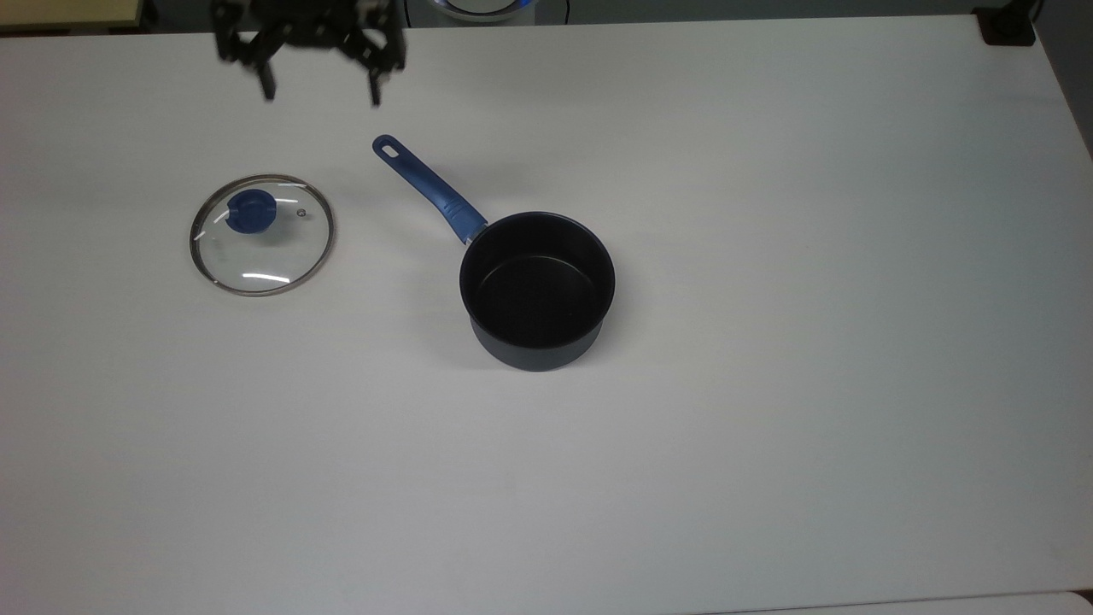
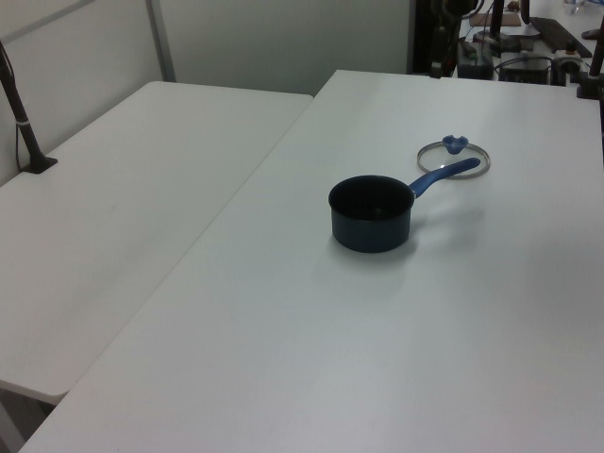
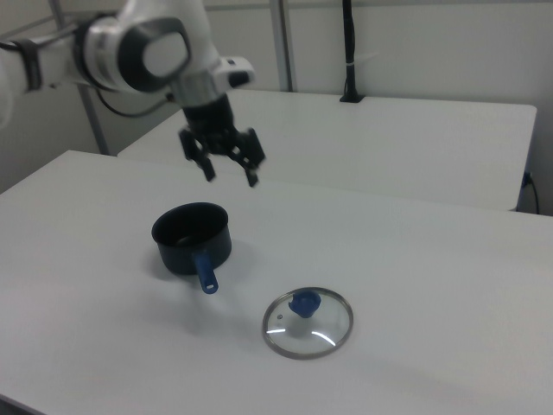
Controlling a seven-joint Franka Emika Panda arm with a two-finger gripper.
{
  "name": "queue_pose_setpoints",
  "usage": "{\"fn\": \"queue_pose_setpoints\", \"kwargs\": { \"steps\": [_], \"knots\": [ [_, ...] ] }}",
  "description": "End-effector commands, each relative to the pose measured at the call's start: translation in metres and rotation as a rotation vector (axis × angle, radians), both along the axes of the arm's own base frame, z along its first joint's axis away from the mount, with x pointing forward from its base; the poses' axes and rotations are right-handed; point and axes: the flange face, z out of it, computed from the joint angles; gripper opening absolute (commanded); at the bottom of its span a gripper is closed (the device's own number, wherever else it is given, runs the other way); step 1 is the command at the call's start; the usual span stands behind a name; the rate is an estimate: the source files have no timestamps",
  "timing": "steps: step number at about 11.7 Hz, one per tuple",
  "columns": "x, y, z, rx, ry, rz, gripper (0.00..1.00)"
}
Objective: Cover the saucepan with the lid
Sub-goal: 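Move the gripper over the glass lid's blue knob and lower it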
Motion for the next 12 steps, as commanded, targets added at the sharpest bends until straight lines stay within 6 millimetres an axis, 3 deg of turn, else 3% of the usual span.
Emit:
{"fn": "queue_pose_setpoints", "kwargs": {
  "steps": [1,3,7,8,12],
  "knots": [
    [0.03,-0.03,-0.076,-0.034,0.064,0.053,1.0],
    [0.042,-0.035,-0.128,-0.046,0.139,0.085,1.0],
    [0.038,-0.088,-0.173,-0.079,0.214,0.178,0.97],
    [0.034,-0.104,-0.173,-0.085,0.221,0.194,0.97],
    [0.017,-0.121,-0.209,-0.086,0.254,0.207,0.9]
  ]
}}
